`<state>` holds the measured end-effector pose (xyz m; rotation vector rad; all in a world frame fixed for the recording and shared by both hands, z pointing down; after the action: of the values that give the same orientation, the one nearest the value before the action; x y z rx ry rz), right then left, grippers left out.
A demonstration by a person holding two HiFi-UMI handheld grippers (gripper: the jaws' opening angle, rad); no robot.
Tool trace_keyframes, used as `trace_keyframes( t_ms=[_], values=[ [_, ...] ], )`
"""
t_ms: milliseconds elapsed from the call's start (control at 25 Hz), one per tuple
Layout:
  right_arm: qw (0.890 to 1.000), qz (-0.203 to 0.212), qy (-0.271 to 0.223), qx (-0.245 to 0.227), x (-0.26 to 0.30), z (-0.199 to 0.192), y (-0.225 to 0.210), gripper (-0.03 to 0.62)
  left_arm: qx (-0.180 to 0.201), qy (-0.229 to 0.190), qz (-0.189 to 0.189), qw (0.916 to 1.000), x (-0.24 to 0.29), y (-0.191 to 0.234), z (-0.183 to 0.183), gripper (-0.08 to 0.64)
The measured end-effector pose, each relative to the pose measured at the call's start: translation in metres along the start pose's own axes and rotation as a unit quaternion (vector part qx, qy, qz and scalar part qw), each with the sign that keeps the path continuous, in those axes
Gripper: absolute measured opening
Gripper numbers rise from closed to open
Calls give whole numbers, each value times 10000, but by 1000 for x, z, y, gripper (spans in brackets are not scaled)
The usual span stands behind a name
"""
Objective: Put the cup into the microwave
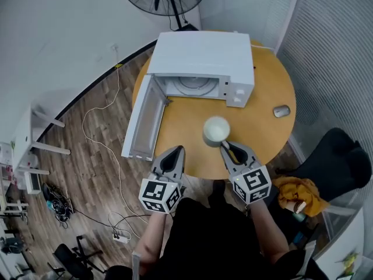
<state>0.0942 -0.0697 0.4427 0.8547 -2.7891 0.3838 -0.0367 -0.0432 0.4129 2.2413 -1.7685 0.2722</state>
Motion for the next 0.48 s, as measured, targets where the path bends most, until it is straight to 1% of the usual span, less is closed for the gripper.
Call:
trace_keyframes(
  t_ms=[240,480],
  values=[
    [9999,129,97,24,13,-7,-7,57,-34,78,120,9999,4,-1,-5,-6],
    [9996,141,232,47,32,-14,-12,57,-48,122,100,9999,15,8,-8,-6]
  ],
)
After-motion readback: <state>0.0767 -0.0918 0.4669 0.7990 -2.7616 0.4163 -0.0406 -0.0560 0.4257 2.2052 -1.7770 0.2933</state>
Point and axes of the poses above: the fingertips, and each gripper's own axes: x forward along the fingers, y to its left, z out of its top, the point moved 1 cm from there along -x, backward along the fingers, and after that the axes turned 7 degrees about z, right-handed, at the moved point
